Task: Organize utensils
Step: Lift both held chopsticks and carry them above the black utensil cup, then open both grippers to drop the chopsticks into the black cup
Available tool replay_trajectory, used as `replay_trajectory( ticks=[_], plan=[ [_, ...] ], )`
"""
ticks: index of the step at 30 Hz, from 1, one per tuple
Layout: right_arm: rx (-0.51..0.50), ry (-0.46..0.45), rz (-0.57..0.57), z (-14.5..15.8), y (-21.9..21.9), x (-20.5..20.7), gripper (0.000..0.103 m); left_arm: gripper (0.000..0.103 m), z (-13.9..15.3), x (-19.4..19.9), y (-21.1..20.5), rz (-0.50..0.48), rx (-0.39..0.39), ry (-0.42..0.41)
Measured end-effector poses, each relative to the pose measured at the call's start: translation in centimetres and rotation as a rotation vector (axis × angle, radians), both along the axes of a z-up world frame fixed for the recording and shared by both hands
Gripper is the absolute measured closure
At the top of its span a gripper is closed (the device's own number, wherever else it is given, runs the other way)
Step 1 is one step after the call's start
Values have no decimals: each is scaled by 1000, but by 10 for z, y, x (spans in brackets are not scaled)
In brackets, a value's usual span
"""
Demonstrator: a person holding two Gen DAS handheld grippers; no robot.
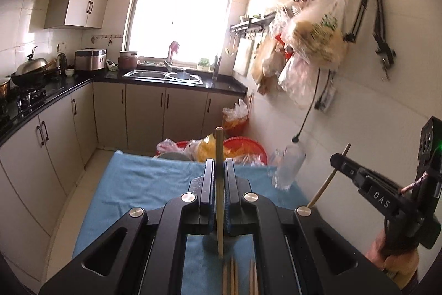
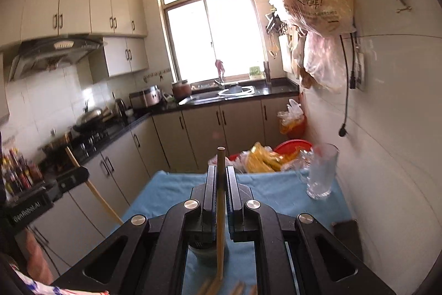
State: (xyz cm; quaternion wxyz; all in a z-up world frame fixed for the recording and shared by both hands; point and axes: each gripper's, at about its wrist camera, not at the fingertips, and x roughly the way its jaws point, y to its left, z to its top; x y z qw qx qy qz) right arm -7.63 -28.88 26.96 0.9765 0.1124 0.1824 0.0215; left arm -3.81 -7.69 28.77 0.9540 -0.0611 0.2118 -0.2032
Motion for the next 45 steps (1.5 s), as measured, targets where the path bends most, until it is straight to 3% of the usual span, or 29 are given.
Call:
replay_trajectory(
  ticks=[6,13,16,21,24,26,33,36,41,45],
  plan=[
    [46,12,-4,-9,-2,50,97,98,-1,49,-21,1,-3,33],
    [58,193,23,-73,0,105,97,98,-57,107,-53,-4,88,191],
    [75,243,25,-94,-5,119,97,98,-75,118,-58,-1,112,231],
    [99,274,26,-109,-15,132,96,96,-85,122,-58,10,126,230],
    [110,269,22,-110,-17,133,89,79,-82,120,-57,7,120,222],
    [107,259,14,-106,-19,129,67,66,-78,115,-53,17,110,202],
    [98,227,3,-93,-27,98,64,65,-61,83,-34,28,108,149],
    [79,240,5,-97,-32,69,56,61,-59,57,-17,33,104,138],
    [44,363,25,-152,-44,10,52,57,-87,14,9,4,107,174],
    [46,498,35,-212,-47,-24,54,57,-140,-7,11,-46,136,269]
  ],
)
